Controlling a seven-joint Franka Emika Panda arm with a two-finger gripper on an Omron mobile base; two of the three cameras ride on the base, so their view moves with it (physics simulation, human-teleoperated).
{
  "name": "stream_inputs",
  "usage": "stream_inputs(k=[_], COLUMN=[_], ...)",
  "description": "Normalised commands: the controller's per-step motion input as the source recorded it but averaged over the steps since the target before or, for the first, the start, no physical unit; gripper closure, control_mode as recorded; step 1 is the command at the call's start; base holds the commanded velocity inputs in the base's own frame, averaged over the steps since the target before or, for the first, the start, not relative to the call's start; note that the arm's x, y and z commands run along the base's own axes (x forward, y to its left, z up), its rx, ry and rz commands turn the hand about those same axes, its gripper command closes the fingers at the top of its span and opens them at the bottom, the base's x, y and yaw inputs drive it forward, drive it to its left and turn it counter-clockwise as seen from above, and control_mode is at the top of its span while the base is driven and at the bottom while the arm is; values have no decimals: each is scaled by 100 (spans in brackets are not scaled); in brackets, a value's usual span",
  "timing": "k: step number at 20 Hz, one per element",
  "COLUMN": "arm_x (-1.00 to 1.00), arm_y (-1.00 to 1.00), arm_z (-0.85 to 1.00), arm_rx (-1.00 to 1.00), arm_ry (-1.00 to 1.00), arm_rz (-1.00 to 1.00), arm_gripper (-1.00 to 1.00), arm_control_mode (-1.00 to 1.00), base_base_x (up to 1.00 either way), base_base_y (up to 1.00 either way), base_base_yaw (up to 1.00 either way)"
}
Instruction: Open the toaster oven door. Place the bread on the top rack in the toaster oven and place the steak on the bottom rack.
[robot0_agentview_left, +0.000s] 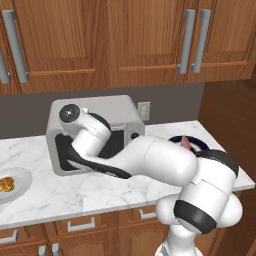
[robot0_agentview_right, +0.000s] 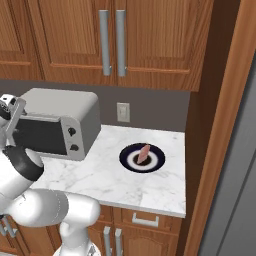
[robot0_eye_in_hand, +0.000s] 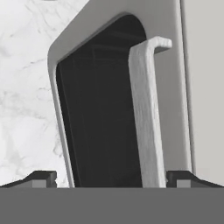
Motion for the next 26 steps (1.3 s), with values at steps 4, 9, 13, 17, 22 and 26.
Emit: stream_inputs(k=[4, 9, 13, 17, 22, 26], arm_x=[8, 12, 8, -2, -16, -25], arm_y=[1, -2, -3, -2, 0, 0], arm_z=[-15, -15, -23, -31, -34, -36], arm_rx=[0, 0, 0, 0, 0, 0], arm_ry=[11, 10, 15, 19, 9, 2], arm_rz=[2, 4, 4, 4, 4, 3], arm_gripper=[-100, -100, -100, -100, -100, -100], arm_control_mode=[-100, -100, -100, -100, -100, -100], base_base_x=[0, 0, 0, 0, 0, 0], base_base_y=[0, 0, 0, 0, 0, 0], base_base_yaw=[0, 0, 0, 0, 0, 0])
